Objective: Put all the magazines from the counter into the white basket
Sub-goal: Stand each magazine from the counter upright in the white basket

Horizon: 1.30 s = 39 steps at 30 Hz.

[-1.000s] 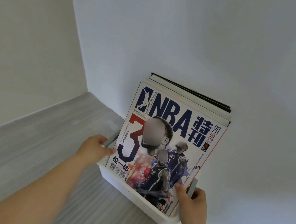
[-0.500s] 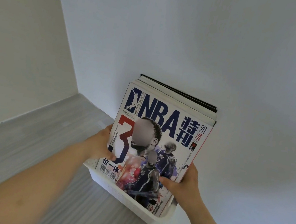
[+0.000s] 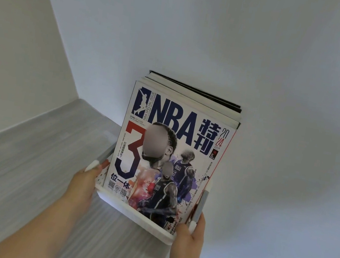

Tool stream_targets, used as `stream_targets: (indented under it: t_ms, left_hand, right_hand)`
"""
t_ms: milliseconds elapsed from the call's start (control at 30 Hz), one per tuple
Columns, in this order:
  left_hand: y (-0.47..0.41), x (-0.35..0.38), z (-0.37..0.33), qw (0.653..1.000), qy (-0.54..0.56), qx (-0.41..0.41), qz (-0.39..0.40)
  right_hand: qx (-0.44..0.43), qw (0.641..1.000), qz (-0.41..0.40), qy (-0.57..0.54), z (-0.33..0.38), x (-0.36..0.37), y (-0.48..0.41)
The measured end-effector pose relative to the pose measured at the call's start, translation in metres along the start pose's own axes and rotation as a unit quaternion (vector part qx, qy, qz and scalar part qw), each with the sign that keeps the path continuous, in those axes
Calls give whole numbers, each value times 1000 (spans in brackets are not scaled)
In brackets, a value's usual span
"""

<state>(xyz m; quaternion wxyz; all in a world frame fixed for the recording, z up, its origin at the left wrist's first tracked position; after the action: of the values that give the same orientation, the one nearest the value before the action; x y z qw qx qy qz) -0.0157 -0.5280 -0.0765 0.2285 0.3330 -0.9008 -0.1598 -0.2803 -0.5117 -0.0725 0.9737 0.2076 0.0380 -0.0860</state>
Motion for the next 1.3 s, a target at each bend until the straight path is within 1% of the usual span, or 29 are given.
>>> stream_targets:
  t_ms: [200, 367, 500, 600, 667, 800, 933, 1000, 1100, 1200, 1300]
  left_hand:
    - [-6, 17, -10, 1000, -18, 7, 13]
    - [-21, 42, -11, 999, -34, 4, 20]
    - [-28, 44, -5, 999, -30, 3, 15]
    - [-30, 42, -5, 1000, -27, 7, 0]
    - [-30, 45, -5, 999, -33, 11, 4]
    - [-24, 44, -9, 997, -78, 21, 7]
    - [-2, 36, 2, 995, -87, 39, 21]
    - [13, 36, 11, 995, -81, 42, 36]
    - [21, 42, 9, 995, -73, 49, 47]
    - [19, 47, 4, 996, -57, 46, 44]
    - [16, 48, 1, 996, -63, 48, 34]
  right_hand:
    - [-7, 1000, -12, -18, 0, 0, -5]
    - [-23, 999, -22, -4, 11, -4, -23]
    - [-33, 999, -18, 8, 12, -7, -34]
    - [-37, 999, 1, 6, 13, -5, -34]
    - [-43, 999, 22, 9, 15, -5, -35]
    - [-66, 992, 98, 37, 20, -12, -36]
    - [-50, 984, 169, 39, 26, -20, -39]
    - [-34, 980, 190, 39, 29, -18, -40]
    - [-11, 980, 195, 34, 32, -14, -39]
    - [2, 982, 189, 21, 34, -12, -38]
    - [5, 982, 189, 16, 35, -9, -38]
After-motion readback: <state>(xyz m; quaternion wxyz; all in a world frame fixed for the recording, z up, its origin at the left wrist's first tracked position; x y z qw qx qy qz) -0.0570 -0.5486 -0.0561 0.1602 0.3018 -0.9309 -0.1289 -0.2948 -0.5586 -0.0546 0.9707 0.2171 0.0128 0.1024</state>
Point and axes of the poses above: each hand's wrist, its own y-axis away from the middle knuckle, its own x-axis out of the palm, z = x × y, the point moved 9 cm from there along -y, towards the middle knuckle, and after that the axes turned 12 degrees about y, right-handed, at the moved point
